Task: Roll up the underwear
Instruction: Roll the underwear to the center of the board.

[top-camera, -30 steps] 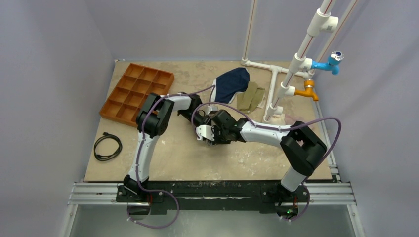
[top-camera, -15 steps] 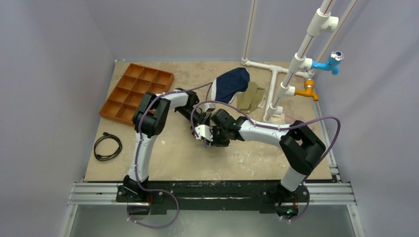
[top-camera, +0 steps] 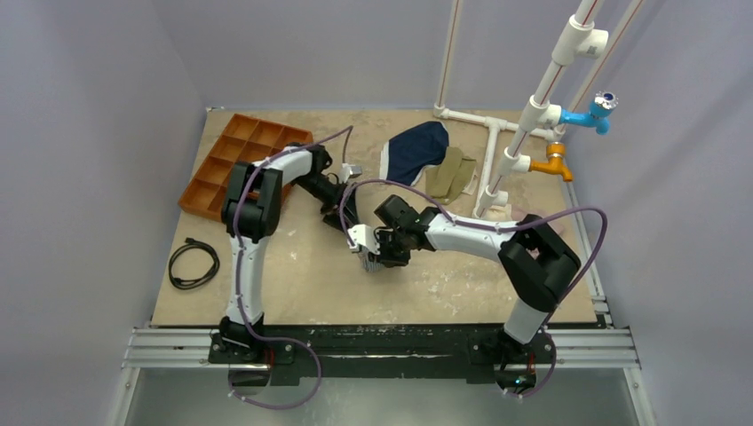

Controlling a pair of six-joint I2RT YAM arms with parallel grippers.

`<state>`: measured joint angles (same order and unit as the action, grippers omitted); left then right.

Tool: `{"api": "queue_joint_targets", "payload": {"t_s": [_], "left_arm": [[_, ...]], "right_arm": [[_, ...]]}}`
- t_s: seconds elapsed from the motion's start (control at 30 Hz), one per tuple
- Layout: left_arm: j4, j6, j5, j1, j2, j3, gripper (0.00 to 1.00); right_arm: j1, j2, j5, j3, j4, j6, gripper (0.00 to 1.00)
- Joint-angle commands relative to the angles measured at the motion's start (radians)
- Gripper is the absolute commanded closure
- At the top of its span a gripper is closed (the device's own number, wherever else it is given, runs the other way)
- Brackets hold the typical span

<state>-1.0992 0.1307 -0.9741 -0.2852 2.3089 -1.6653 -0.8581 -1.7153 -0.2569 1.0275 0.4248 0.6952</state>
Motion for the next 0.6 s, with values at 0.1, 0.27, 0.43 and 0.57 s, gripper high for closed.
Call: {"api": "queue_joint_targets", "payload": {"t_s": [0.1,0.27,0.43,0.57], "left_arm": [[-0.011,0.065,0.108,0.122,-0.236,0.036,0.43],[0.011,0.087,0.166,0.208,-0.408,0.158,0.43],[0.068,0.064,0.225,0.283,-0.581,0.299,0.43],[0.107,0.092,0.29,0.329,-0.739,0.407,0.43]], "right_arm": [[-0.024,-0.162,-0.144,0.05,0.271,-0.03,1.0],[-0.021,-0.261,-0.224,0.155,0.377,-0.017,1.0],[-0.012,-0.379,-0.26,0.26,0.463,-0.001,1.0],[0.019,-0.508,-0.3,0.415,0.575,0.02,1.0]]}}
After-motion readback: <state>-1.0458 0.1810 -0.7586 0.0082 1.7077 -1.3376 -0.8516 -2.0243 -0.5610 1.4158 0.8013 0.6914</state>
